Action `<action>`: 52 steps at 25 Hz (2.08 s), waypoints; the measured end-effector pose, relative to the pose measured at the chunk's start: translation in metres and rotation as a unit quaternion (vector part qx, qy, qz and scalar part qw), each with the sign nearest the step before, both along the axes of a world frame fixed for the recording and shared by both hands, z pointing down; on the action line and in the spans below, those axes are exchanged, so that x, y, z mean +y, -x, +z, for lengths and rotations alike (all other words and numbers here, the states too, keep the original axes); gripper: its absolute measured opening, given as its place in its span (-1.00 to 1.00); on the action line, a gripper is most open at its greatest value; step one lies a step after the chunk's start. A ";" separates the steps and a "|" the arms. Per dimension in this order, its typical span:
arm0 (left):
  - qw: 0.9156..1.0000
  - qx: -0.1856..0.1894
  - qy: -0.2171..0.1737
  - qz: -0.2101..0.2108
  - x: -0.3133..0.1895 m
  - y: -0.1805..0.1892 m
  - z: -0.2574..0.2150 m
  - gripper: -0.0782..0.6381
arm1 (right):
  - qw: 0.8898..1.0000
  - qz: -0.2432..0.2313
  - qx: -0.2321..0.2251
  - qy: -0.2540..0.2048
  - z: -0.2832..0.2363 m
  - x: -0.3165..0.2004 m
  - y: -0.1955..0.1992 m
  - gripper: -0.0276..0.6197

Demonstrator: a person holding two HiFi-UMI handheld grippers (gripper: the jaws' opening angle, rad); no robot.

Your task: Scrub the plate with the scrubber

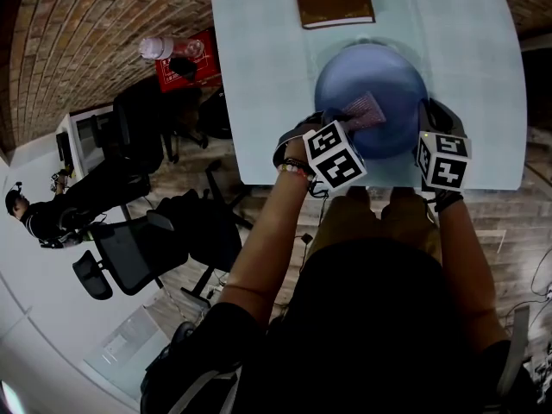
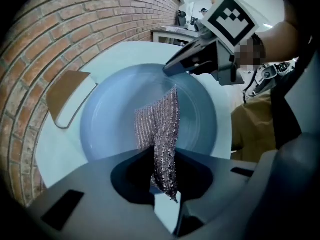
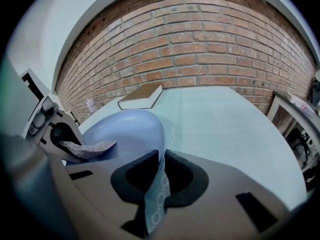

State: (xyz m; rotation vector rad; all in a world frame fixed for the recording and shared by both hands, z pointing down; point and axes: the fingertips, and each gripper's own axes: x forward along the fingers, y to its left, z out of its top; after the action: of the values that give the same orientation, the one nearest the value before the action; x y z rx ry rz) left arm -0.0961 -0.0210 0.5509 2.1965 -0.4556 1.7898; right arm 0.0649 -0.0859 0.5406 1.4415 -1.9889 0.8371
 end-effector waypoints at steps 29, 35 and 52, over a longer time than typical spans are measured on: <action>0.990 0.094 -0.096 -0.032 0.003 -0.083 0.001 -0.57 | 1.000 0.004 -0.026 0.004 0.002 0.000 0.001 -0.72; 0.992 0.067 -0.106 -0.036 -0.014 -0.082 0.003 -0.57 | 1.000 0.005 -0.029 0.003 0.002 0.000 0.001 -0.72; 0.994 0.047 -0.098 -0.034 -0.054 -0.083 0.002 -0.57 | 0.999 0.004 -0.035 0.004 0.001 0.000 -0.001 -0.72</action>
State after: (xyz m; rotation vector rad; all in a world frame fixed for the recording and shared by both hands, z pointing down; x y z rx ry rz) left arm -0.0134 -0.0750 0.5533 2.3504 -0.7033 1.6614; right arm 0.0659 -0.0861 0.5420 1.4355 -2.0298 0.9082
